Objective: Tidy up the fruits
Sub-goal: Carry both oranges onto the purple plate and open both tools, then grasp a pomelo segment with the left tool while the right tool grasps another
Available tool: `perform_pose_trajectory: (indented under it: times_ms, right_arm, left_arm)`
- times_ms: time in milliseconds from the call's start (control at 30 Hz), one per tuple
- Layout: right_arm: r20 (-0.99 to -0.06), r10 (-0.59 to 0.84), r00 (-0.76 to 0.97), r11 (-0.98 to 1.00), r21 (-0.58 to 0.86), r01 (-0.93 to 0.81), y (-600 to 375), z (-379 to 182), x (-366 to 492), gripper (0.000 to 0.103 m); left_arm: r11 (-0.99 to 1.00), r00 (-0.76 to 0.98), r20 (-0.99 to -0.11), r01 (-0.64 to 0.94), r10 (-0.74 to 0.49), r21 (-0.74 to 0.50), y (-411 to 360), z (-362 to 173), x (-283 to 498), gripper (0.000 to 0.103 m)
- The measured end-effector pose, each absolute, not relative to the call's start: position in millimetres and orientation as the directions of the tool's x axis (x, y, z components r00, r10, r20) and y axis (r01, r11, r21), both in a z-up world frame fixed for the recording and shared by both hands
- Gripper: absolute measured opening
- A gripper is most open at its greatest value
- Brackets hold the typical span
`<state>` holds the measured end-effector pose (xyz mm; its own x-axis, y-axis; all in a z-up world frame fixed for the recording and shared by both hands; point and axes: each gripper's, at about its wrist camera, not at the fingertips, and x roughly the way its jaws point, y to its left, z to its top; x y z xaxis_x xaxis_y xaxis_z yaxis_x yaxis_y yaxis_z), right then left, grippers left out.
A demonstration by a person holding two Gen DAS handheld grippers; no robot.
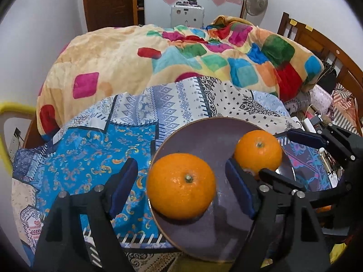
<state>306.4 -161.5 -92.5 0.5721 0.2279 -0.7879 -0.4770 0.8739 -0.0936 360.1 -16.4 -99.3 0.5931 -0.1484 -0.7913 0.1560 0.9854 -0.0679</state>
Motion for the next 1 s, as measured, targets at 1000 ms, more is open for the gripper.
perform_pose_trajectory:
  times_ms: [1000]
  right_arm:
    - [-0.651, 0.308, 0.694, 0.892, -0.055, -0.448, -200, -34, 173, 0.067]
  left_arm:
    - [0.994, 0.636, -0.764, 0.058, -0.108, -0.093, 39, -76, 194, 0.081]
